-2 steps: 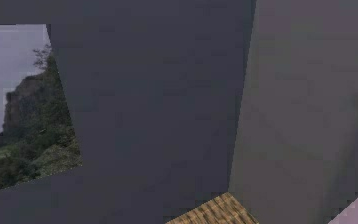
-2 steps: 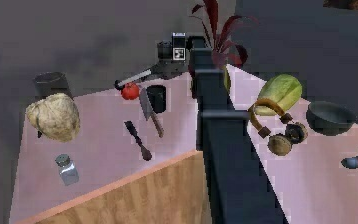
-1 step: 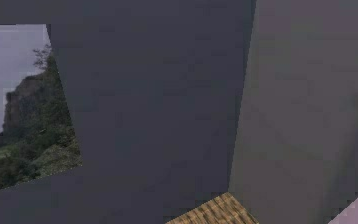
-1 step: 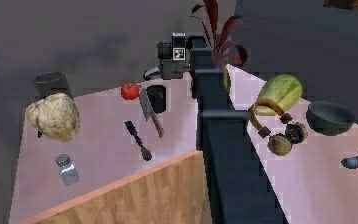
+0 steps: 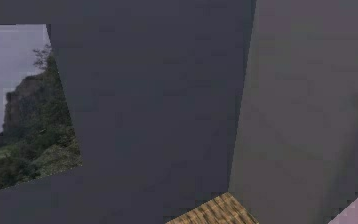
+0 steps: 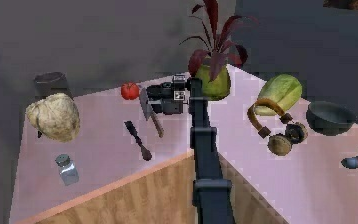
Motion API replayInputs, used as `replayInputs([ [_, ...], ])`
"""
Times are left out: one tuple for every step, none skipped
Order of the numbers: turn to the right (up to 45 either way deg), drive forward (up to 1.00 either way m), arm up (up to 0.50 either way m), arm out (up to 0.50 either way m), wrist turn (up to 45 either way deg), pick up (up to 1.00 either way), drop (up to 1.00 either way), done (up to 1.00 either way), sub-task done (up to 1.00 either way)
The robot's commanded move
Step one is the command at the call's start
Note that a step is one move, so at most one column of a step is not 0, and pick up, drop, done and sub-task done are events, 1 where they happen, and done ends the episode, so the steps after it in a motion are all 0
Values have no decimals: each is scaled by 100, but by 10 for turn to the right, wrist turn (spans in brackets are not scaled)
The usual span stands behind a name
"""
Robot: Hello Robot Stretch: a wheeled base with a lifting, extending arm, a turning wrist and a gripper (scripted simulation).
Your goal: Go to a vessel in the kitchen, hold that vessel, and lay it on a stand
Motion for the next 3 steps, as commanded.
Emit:
replayInputs([
  [0,0,0,0,0,100,0,0,0],
  [0,0,10,0,0,0,0,0,0],
  [0,0,2,0,0,0,0,0,0],
])
